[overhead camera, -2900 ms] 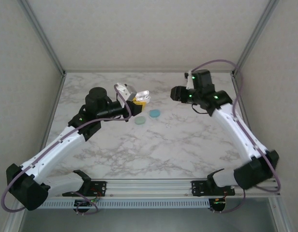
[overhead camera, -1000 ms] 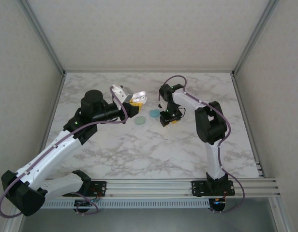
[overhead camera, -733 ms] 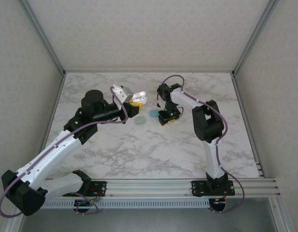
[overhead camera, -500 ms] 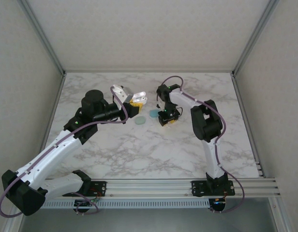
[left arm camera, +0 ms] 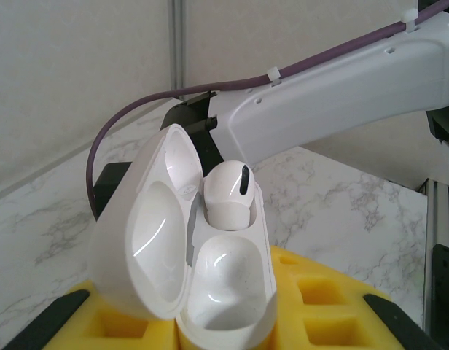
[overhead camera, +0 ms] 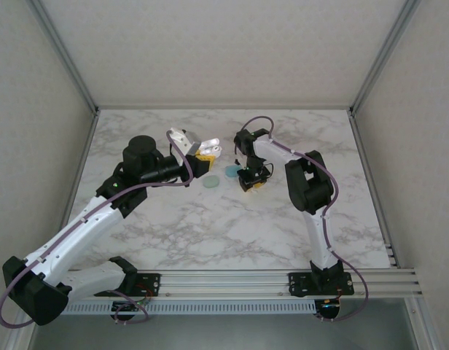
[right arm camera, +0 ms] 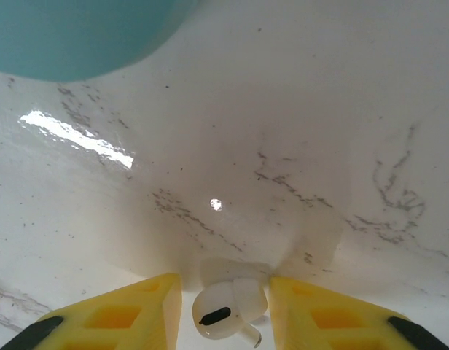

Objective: Insert the wireless bluetooth earbuds into the charging case

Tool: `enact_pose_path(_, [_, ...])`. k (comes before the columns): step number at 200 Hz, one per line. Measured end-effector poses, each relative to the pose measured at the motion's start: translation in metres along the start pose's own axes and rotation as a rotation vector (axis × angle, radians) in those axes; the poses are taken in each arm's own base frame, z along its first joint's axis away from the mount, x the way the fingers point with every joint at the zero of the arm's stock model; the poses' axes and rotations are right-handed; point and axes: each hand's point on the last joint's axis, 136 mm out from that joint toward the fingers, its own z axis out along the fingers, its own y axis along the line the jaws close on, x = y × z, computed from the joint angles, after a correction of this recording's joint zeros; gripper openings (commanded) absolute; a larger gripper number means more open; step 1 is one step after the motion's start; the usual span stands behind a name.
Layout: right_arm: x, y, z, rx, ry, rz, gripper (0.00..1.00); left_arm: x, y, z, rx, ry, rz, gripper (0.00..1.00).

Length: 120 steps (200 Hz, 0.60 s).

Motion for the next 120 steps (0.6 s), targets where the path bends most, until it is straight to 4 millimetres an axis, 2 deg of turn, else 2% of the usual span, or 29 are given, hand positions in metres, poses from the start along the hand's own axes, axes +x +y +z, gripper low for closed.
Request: enact_pose_path(120, [-0.001, -0.0028, 0.0013, 0.017, -0.023, 0.034, 0.31, 0.0, 0.0, 0.0, 0.0, 0.0, 0.0, 0.11])
